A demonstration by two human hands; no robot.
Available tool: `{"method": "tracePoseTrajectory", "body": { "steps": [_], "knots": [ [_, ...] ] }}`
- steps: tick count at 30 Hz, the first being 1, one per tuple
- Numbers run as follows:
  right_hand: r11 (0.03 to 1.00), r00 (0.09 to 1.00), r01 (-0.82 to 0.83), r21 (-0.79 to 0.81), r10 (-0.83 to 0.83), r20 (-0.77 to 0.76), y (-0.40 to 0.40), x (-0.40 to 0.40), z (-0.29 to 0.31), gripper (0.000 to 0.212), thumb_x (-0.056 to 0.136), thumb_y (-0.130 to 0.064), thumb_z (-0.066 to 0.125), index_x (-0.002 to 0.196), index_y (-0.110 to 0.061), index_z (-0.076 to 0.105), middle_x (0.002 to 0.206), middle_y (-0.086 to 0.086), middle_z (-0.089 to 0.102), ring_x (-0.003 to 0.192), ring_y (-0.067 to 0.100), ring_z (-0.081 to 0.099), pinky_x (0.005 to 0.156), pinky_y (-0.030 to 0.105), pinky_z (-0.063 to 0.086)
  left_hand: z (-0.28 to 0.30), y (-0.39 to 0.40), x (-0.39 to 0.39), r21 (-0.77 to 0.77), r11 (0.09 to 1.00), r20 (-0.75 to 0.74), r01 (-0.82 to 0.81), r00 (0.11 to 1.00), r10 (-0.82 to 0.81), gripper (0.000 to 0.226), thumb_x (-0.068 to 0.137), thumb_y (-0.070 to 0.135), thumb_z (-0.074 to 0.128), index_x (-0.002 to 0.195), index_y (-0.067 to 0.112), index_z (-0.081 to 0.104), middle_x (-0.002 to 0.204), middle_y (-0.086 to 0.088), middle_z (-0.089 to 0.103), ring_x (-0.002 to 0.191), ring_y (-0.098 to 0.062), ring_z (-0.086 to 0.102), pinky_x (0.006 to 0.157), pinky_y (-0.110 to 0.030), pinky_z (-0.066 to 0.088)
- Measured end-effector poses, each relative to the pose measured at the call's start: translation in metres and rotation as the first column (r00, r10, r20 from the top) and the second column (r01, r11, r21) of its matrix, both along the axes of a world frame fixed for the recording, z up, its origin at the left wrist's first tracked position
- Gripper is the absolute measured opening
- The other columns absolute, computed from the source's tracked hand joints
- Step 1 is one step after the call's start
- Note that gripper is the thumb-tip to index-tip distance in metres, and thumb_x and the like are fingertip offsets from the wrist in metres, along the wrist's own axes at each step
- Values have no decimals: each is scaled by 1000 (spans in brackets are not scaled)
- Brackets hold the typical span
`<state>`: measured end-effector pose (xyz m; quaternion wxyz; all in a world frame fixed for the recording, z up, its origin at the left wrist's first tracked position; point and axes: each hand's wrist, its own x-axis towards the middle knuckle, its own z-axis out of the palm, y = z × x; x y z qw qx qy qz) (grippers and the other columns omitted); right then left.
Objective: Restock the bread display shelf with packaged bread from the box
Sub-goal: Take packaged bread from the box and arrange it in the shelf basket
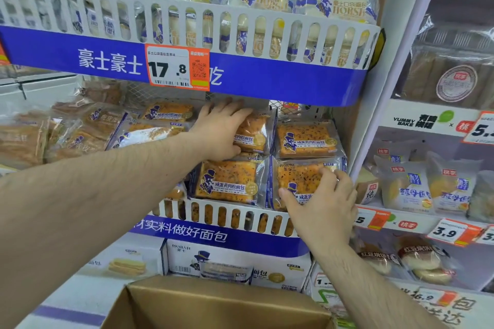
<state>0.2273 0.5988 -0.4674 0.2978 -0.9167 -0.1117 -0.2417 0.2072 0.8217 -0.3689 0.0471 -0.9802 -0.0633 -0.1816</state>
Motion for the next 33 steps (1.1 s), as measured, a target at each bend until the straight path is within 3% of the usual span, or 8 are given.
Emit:
{"method": "tracePoseTrajectory", "body": {
  "steps": [5,8,11,13,17,22,29,33],
  "knots": [
    [999,1000,-3,-39,3,5,0,-9,7,80,76,-65,70,136,-22,40,148,8,33,138,28,31,108,50,37,-4,-7,-12,-46,999,41,-1,999,3,95,79,34,72,155,25,16,164,-3,12,152,-23,3,120,-50,0],
    [995,986,-92,48,85,142,1,-22,8,64,80,-52,72,129,-18,49,139,7,41,131,26,38,108,42,36,-16,-32,-41,-155,979,279,130,957,-83,78,80,29,69,150,22,33,158,-2,30,148,-22,18,121,-47,6],
    [917,879,-378,128,312,361,4,-52,-9,34,82,-27,67,110,-9,62,111,4,55,104,14,49,91,21,35,-64,-68,-89,-251,897,508,364,838,-198,53,77,21,64,129,17,57,135,-1,55,130,-21,44,109,-45,31],
    [844,819,-526,103,470,327,7,-78,-34,14,80,-14,63,93,-9,64,91,-5,53,82,4,45,72,16,37,-111,-84,-117,-324,849,514,417,831,-212,43,75,15,61,118,15,62,120,-1,63,118,-19,52,98,-39,38],
    [786,785,-617,29,618,-51,6,-118,-113,6,80,-14,60,77,-19,60,75,-12,50,71,8,47,61,20,39,-207,-86,-161,-555,778,321,295,939,-127,34,78,11,66,112,14,62,108,0,64,103,-13,58,90,-29,48],
    [758,646,-649,-65,504,-573,1,-140,-212,11,84,-15,61,87,-19,70,72,-9,55,75,19,57,70,30,48,-310,-72,-207,-640,764,-196,-83,979,-58,43,79,8,64,122,11,62,122,-6,61,115,-24,58,97,-30,43],
    [765,475,-632,-125,254,-843,-2,-146,-281,14,85,-20,55,74,-27,61,83,-3,68,86,25,65,75,30,53,-372,-47,-232,-536,725,-624,-432,781,3,47,91,22,53,138,21,47,130,0,57,114,-20,57,95,-34,48],
    [802,451,-588,-103,220,-865,3,-142,-290,22,83,-23,57,63,-32,54,79,-8,66,84,21,66,77,27,54,-387,-48,-234,-531,688,-687,-496,726,-7,54,91,22,55,143,23,40,133,2,54,117,-18,56,95,-29,47]
  ]
}}
